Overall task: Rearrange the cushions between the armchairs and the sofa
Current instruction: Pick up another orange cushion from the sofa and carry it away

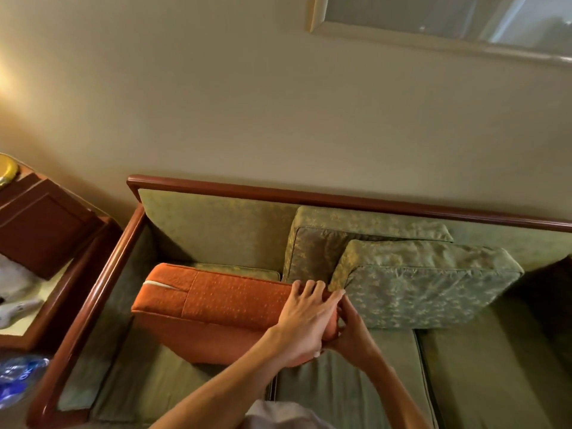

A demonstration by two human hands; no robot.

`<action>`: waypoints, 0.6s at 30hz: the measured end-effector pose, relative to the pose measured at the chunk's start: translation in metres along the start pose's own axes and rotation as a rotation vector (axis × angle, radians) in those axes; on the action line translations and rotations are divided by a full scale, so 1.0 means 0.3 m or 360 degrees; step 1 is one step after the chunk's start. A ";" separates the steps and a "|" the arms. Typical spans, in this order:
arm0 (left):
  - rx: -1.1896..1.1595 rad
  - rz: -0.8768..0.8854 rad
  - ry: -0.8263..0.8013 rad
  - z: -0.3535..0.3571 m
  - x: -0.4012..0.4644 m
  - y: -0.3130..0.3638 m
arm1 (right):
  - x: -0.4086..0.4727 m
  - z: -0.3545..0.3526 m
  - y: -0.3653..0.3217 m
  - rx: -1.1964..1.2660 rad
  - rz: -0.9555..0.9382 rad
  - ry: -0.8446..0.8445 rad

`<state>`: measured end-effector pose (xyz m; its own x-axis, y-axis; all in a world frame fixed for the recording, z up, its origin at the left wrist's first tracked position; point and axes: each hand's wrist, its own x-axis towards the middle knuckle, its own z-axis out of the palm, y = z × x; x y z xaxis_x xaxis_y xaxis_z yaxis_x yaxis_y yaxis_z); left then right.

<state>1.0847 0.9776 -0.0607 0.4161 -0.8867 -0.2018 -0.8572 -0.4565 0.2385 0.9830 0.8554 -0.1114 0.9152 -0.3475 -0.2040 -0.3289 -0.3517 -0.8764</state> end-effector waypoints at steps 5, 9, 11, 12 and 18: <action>-0.0210 -0.0003 0.0073 -0.169 -0.055 -0.095 | 0.051 -0.006 -0.201 0.0047 -0.0163 -0.0058; -0.0405 0.0007 0.0238 -0.349 -0.215 -0.238 | 0.082 0.023 -0.444 -0.0214 -0.0510 -0.0071; -0.0550 -0.0051 0.0263 -0.376 -0.272 -0.330 | 0.107 0.062 -0.526 -0.0471 -0.0532 -0.0121; -0.0633 -0.0083 0.0263 -0.356 -0.290 -0.381 | 0.127 0.097 -0.539 -0.0543 -0.0497 -0.0175; -0.0738 -0.0401 0.0046 -0.008 -0.365 -0.684 | 0.237 0.353 -0.275 -0.1127 -0.0209 -0.0575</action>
<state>1.2156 1.1682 -0.0854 0.6058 -0.7439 -0.2823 -0.5077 -0.6346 0.5827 1.0999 0.9516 -0.0997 0.9356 -0.0053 -0.3531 -0.1723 -0.8797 -0.4432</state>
